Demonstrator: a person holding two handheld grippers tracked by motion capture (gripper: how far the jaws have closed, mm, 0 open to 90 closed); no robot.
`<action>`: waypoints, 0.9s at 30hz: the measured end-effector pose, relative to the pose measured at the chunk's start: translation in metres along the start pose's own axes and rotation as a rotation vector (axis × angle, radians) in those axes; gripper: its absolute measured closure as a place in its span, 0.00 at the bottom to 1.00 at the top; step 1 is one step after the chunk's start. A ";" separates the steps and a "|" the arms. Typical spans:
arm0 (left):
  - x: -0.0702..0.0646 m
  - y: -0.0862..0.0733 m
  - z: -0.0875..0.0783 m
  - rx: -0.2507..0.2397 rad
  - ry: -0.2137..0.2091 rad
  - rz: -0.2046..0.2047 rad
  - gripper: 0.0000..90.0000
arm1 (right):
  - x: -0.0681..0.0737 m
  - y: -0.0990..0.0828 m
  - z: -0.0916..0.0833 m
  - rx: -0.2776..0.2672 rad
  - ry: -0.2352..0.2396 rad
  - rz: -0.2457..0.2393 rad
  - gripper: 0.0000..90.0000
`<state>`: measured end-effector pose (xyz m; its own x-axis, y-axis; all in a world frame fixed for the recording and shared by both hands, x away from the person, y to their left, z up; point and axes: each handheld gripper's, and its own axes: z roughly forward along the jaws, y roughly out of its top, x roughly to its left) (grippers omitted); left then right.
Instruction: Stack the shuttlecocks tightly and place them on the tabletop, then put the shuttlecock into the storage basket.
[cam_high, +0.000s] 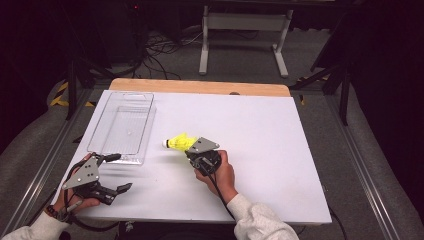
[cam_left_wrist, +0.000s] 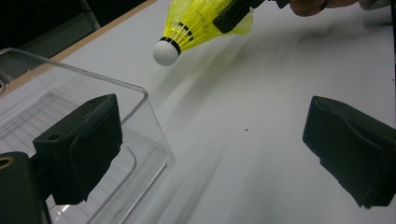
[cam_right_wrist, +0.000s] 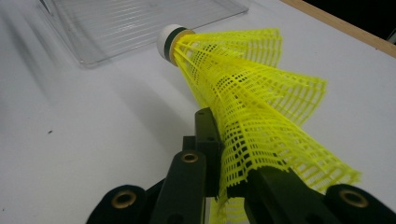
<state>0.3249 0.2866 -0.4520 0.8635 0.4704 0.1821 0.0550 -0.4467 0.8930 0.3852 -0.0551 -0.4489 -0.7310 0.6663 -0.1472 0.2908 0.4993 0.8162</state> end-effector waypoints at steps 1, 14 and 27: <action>0.000 0.000 0.000 -0.001 -0.001 0.000 0.06 | 0.000 0.000 0.000 0.001 0.001 0.000 0.98; 0.001 0.001 0.000 -0.005 0.003 -0.003 0.06 | -0.002 0.001 0.000 -0.007 0.011 0.014 0.98; 0.001 0.002 0.000 -0.005 0.010 -0.002 0.06 | -0.008 0.008 -0.006 -0.037 0.009 0.033 0.98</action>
<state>0.3258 0.2868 -0.4502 0.8582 0.4791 0.1844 0.0542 -0.4418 0.8955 0.3901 -0.0599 -0.4383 -0.7269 0.6771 -0.1148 0.2921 0.4562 0.8406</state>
